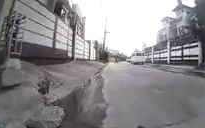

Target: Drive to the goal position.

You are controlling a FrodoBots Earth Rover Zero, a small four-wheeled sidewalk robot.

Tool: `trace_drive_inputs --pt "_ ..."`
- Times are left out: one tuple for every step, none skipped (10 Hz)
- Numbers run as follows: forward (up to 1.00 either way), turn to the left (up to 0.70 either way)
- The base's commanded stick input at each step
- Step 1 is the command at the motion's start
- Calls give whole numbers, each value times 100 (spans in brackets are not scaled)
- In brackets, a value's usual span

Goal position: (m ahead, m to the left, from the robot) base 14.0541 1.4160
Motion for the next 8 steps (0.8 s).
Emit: trace_drive_inputs --pt "59 0" --pt "47 0" --pt "55 0" --pt "63 -1" --pt "64 -23" --pt "64 -32" --pt "64 -32" --pt "64 -32"
